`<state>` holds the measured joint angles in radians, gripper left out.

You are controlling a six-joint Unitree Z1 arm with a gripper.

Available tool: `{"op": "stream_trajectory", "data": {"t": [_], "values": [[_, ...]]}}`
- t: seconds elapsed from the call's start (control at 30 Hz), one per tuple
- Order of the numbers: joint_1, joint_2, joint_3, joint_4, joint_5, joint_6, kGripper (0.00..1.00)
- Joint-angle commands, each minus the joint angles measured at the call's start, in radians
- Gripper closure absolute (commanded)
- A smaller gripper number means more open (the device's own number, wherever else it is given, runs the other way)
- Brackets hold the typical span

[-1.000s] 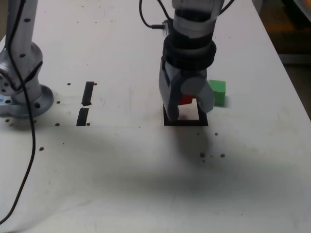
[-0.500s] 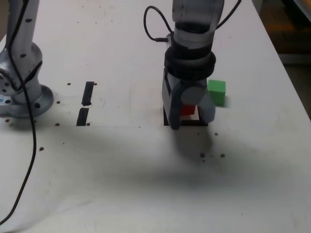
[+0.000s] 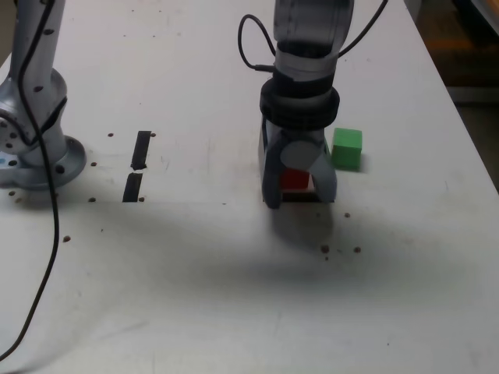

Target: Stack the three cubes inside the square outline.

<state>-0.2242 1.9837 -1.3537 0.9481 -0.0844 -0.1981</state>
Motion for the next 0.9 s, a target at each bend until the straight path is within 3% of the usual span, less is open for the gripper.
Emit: {"op": "stream_trajectory", "data": {"t": [0.0, 0.87], "values": [[0.007, 0.002, 0.004, -0.010, 0.006, 0.004, 0.75], [0.029, 0.011, 0.042, -0.093, 0.023, 0.019, 0.66]]}}
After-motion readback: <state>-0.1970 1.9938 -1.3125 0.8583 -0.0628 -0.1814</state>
